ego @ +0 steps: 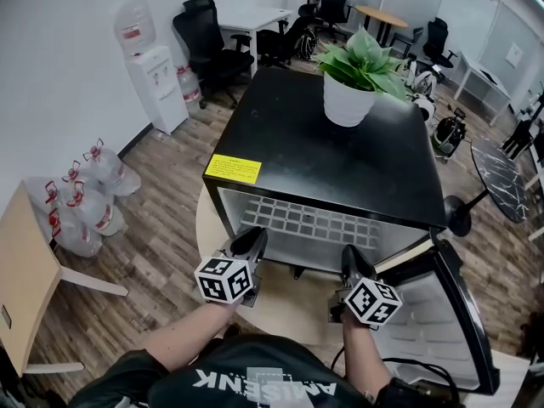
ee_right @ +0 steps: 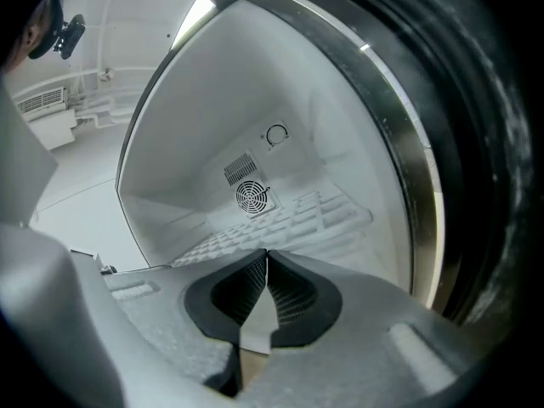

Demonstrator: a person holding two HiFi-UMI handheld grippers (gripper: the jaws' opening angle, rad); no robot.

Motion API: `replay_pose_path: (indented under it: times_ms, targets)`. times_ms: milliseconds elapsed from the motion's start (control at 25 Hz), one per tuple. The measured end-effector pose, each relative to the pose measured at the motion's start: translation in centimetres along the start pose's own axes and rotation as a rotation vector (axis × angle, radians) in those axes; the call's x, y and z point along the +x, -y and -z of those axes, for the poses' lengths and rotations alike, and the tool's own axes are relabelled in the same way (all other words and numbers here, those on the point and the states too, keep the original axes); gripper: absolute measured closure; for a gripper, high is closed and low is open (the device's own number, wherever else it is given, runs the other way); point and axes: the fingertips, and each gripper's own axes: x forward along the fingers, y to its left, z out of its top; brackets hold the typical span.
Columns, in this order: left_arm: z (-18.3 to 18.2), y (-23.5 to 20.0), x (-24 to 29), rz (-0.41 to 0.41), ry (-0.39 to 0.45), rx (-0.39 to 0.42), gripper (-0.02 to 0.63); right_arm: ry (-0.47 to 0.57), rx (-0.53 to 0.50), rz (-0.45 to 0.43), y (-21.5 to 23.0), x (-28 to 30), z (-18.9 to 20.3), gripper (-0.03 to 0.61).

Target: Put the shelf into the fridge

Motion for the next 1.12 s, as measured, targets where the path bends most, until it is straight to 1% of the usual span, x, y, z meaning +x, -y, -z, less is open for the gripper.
replay_pose_path:
  times_ms: [280, 320, 440, 560, 760, 960, 1000, 1120]
  targets:
    - [-0.4, -0.7, 1.3, -0.039, -0.005, 0.017, 0.585, -0.006, -0.005, 0.011, 0.3, 1.1, -0.6, 0.566]
    - [-0.4, -0.8, 1.3, -0.039, -0.003, 0.015, 0.597, -0.003, -0.004, 0.01, 0.3, 1.2, -0.6, 0.566]
    - [0.0, -1.0, 1.5, -0.024, -0.015, -0.001, 0.604, 0.001, 0.001, 0.007, 0.3, 1.3, -0.6, 0.566]
    - [0.0, -0.5, 1.4, -0.014, -0.024, 0.02, 0.606, -0.006, -0.009, 0.01, 0.3, 1.2, -0.6, 0.566]
    - [0.1, 1.2, 0.4, 0.051, -0.041, 0.055, 0.611, -0.056, -0.031, 0.0, 0.3, 1.3, -0.7, 0.566]
    - [-0.8, 2.9, -1.3, 0.125, -0.029, 0.109, 0.611, -0.037, -0.07, -0.002, -0.8, 0.1, -1.5, 0.566]
    - [-1.1, 3.4, -1.7, 0.152, -0.025, 0.109, 0.612, -0.035, -0.081, -0.008, -1.3, -0.3, -1.5, 0.566]
    - [-1.8, 4.8, -3.1, 0.24, -0.008, 0.072, 0.612, -0.023, -0.122, -0.032, -3.0, -1.8, -1.9, 0.566]
